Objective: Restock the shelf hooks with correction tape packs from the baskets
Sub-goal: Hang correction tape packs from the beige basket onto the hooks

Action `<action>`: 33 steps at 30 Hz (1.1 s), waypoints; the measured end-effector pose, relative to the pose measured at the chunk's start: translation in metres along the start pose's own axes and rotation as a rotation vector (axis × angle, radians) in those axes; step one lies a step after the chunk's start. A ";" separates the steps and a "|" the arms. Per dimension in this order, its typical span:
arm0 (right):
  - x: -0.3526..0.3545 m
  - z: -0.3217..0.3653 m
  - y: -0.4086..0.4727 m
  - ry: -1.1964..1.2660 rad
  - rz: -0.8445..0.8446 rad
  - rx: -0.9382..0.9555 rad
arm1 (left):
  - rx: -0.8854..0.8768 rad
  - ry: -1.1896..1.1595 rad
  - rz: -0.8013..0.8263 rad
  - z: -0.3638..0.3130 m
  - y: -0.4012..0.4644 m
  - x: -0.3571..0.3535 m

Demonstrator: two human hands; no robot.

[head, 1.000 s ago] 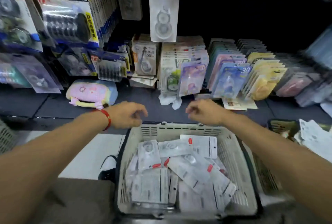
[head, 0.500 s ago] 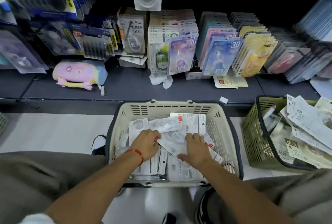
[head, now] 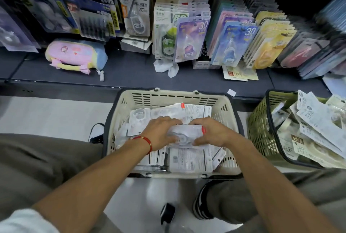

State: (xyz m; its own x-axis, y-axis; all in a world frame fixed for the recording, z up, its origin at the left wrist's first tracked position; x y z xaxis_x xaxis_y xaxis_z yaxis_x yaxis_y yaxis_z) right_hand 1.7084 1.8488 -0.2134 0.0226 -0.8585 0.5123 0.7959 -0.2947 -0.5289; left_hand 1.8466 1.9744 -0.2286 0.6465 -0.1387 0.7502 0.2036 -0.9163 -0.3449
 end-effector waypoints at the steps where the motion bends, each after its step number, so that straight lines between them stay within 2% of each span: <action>1: 0.001 0.003 0.002 0.038 -0.025 0.012 | 0.017 0.052 -0.023 0.003 0.000 0.004; 3: 0.003 0.005 0.004 0.183 -0.090 0.023 | 0.058 0.028 -0.043 0.011 0.000 0.010; 6: -0.003 0.000 0.007 0.351 -0.103 0.003 | 0.103 -0.146 -0.077 0.023 -0.003 0.014; 10: -0.009 -0.018 0.010 0.359 -0.205 -0.081 | 0.108 -0.519 -0.141 0.029 -0.010 0.020; 14: -0.014 -0.022 0.012 0.577 -0.273 -0.053 | 0.219 -0.928 -0.172 0.037 -0.014 0.030; 19: -0.013 -0.016 0.014 0.832 -0.252 -0.039 | 0.353 -1.184 -0.166 0.046 -0.015 0.024; 21: -0.009 -0.017 0.013 0.824 -0.293 -0.072 | 0.394 -1.254 -0.245 0.053 -0.016 0.026; 24: 0.002 -0.017 0.013 0.695 -0.438 -0.122 | 0.415 -1.079 -0.360 0.062 -0.017 0.032; 27: 0.002 0.001 0.015 0.505 -0.469 -0.077 | 0.364 -0.981 -0.278 0.046 -0.012 0.021; 30: -0.020 0.028 0.020 0.428 -0.428 0.036 | 0.297 -1.090 -0.183 0.024 -0.010 -0.001; 33: -0.040 0.039 0.021 0.451 -0.443 0.101 | 0.253 -1.369 -0.161 0.016 -0.015 -0.019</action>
State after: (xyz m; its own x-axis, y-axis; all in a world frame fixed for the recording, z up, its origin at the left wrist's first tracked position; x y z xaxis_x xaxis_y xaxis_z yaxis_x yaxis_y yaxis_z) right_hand 1.7471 1.8930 -0.2185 -0.5614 -0.7629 0.3207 0.7246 -0.6403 -0.2549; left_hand 1.8426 1.9970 -0.2465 0.7691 0.5659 -0.2971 0.3734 -0.7751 -0.5097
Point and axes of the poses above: each hand's wrist, its own y-axis towards the middle knuckle, its own x-axis out of the back of the hand, z = x × y, the point moved 6 cm from there along y, towards the middle knuckle, and after that the axes turned 4 degrees about z, right-handed, at the moved point
